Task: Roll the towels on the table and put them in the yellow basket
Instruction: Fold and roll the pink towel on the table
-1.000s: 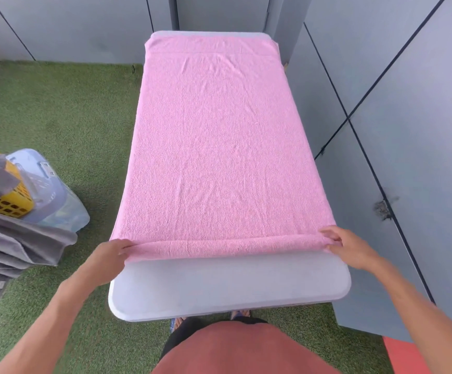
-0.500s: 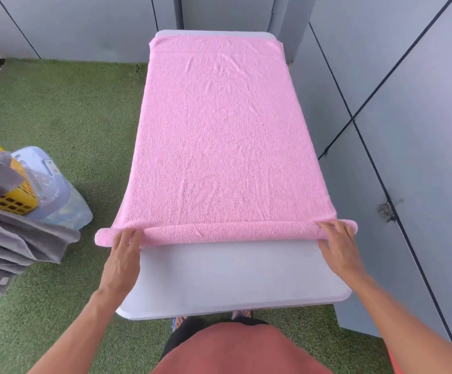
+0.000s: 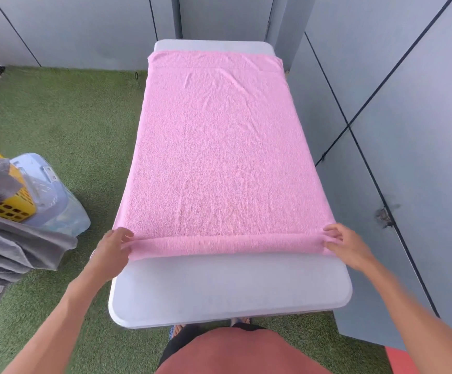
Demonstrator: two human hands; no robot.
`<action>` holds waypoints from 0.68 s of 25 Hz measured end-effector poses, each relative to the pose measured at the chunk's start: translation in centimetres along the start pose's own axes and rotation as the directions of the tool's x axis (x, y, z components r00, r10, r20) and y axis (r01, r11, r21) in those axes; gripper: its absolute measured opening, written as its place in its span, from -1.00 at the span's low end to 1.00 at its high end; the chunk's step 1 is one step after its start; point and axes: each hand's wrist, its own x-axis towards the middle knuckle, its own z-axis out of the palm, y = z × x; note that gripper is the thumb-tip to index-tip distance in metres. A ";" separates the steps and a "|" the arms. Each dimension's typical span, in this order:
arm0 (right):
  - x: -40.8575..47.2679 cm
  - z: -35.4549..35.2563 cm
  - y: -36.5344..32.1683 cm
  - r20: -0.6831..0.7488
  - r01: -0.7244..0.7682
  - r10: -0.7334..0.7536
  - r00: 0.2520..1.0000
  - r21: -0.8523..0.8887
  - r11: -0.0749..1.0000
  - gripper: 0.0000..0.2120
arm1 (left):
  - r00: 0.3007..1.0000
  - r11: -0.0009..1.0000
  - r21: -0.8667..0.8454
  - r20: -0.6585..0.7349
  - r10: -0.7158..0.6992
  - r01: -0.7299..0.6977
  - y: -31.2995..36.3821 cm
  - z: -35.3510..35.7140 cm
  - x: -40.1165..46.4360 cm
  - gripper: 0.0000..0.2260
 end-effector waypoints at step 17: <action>0.4 1.5 0.2 0.038 0.183 -0.189 0.981 -0.493 0.851 -0.59 | 0.988 0.962 0.235 -0.027 0.150 -0.140 1.2 1.6 -0.4 -0.77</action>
